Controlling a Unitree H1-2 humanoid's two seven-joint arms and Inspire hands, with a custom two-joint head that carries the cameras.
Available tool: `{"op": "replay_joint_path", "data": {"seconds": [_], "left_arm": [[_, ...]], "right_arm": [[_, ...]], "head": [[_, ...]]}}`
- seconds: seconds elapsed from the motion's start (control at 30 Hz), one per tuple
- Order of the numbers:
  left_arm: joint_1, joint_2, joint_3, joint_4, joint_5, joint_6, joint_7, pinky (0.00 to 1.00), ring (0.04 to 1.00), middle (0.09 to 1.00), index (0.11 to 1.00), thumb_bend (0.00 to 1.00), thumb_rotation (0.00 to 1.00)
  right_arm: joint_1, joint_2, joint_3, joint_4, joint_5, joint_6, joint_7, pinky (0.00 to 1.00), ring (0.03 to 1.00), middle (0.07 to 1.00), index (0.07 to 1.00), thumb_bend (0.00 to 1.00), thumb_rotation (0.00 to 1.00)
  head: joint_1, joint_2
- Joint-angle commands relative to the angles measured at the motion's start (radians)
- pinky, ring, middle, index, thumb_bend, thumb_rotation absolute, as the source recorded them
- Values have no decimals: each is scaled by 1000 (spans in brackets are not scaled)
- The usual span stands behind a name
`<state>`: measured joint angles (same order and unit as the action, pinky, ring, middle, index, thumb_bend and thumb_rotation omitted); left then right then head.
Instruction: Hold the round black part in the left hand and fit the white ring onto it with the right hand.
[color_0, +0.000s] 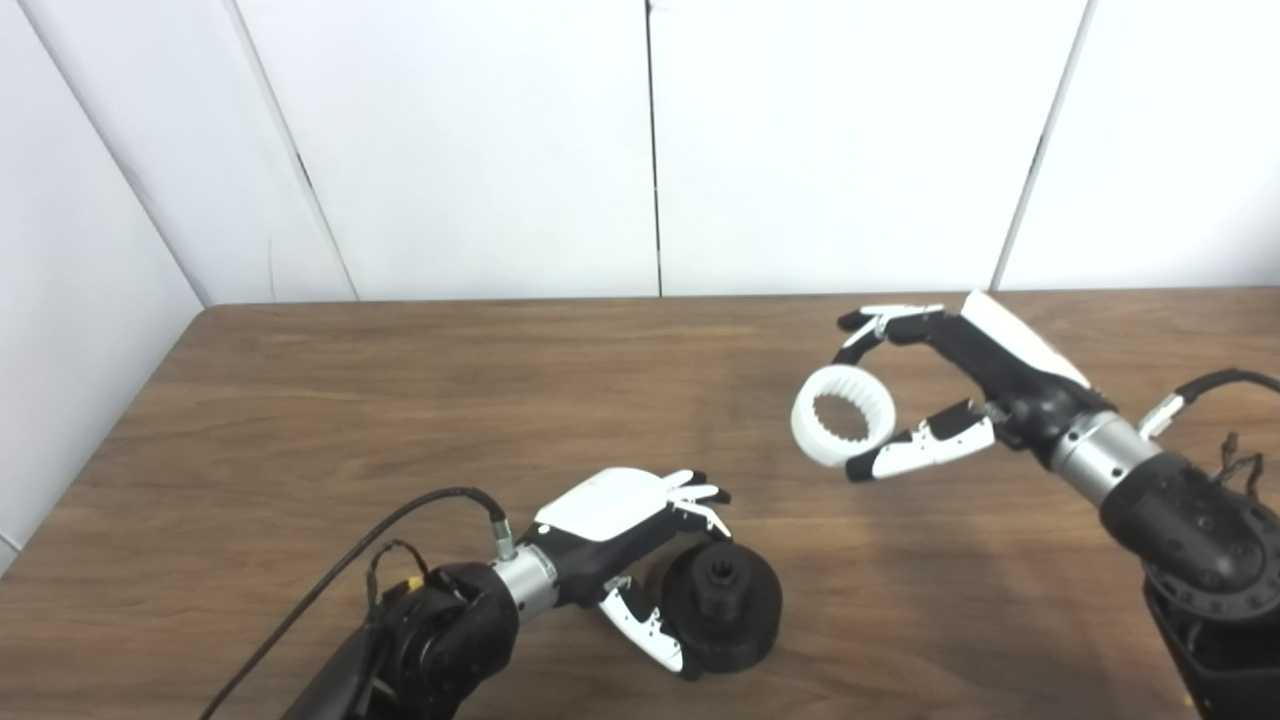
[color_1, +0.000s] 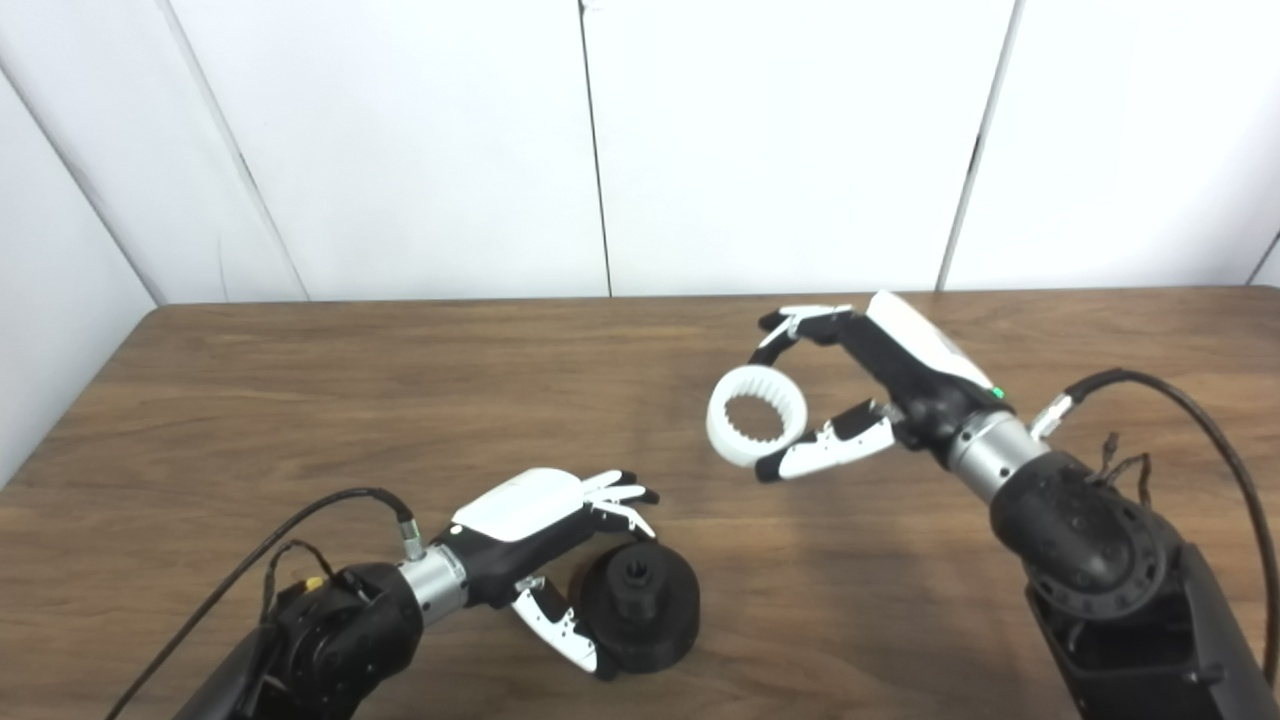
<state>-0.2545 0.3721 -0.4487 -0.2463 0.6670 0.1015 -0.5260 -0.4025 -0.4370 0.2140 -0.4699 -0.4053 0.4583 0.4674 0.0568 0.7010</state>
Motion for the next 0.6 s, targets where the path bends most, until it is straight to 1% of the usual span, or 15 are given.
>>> {"op": "replay_joint_path", "data": {"seconds": [0.0,0.2,0.4,0.57], "left_arm": [[-14,4,0,-8,11,-2,-9,893,1000,951,684,854,304],[-14,2,1,-6,9,-4,-6,895,1000,949,681,859,297],[-15,0,2,-7,9,-1,-7,881,1000,949,681,861,299],[-15,-1,1,-12,14,5,-12,869,1000,951,682,861,302]], "right_arm": [[-27,-8,-10,-57,-4,1,2,858,920,858,493,519,163],[-15,7,3,-81,4,-7,18,852,922,855,493,520,160],[-5,10,27,-97,-4,4,51,888,940,861,493,520,162],[7,17,37,-105,-5,3,62,879,935,859,493,520,160]], "head": [[-1,3],[2,5],[2,8],[3,11]]}}
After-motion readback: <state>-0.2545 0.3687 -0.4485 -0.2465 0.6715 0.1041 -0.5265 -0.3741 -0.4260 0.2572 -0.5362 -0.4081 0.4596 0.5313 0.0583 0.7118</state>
